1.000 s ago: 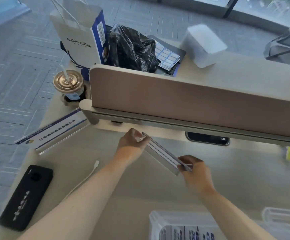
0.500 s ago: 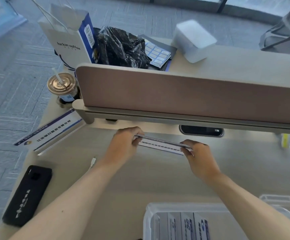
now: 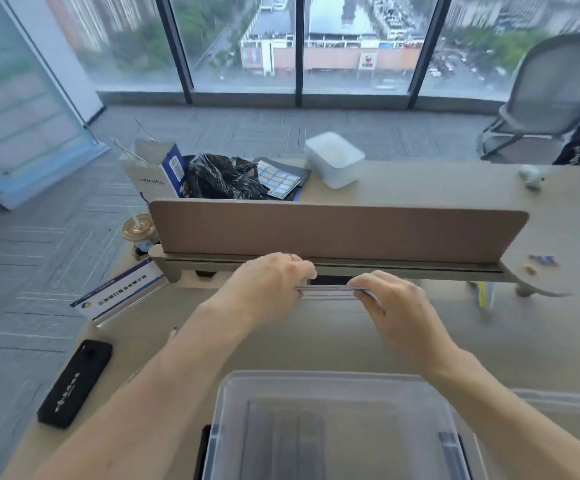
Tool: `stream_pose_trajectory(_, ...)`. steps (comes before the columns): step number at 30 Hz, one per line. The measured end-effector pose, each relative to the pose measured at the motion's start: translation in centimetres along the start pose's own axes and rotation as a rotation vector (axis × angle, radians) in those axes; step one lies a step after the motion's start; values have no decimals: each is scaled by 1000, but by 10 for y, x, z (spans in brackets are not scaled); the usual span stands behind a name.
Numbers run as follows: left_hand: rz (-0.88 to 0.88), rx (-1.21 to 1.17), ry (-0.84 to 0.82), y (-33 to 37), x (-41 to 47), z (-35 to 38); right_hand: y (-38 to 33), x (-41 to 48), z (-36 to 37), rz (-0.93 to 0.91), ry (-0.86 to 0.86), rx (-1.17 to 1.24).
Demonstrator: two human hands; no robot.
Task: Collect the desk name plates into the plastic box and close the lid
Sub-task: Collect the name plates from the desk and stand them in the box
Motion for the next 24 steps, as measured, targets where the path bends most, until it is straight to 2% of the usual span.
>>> stream_pose_trajectory(2, -12, 125, -98, 47, -9, 2, -3, -20, -29, -40, -1, -17)
stream_pose_trajectory(5, -45, 169, -107, 98, -30, -8, -1, -50, -76, -45, 66, 15)
stream_pose_trajectory(8, -78, -16, -112, 126, -52, -24, 3, -85, -118, 28, 193, 200)
stream_pose_trajectory(10, -105, -168, -114, 140, -64, -31, 9, -111, -127, 166, 258, 364)
stream_pose_trajectory(12, -144, -283, -127, 150, -74, -32, 21, -138, -114, 375, 272, 535)
stream_pose_trajectory(15, -242, -537, -168, 157, -83, -20, 26, -170, -77, 701, 172, 867)
stream_pose_trajectory(19, -436, -859, -209, 160, -95, 10, 12, -185, -46, 780, 77, 1077)
stream_pose_trajectory(24, -541, -862, -212, 157, -112, 47, 20, -207, -9, 896, 29, 1042)
Point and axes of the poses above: each hand's wrist, its own x-axis towards the middle knuckle, its own z-axis out of the palm, y = z × x, the point moved 8 cm from there along x, towards the middle knuckle, and after that the axes turned 4 degrees about -z, right-handed, at the moved point
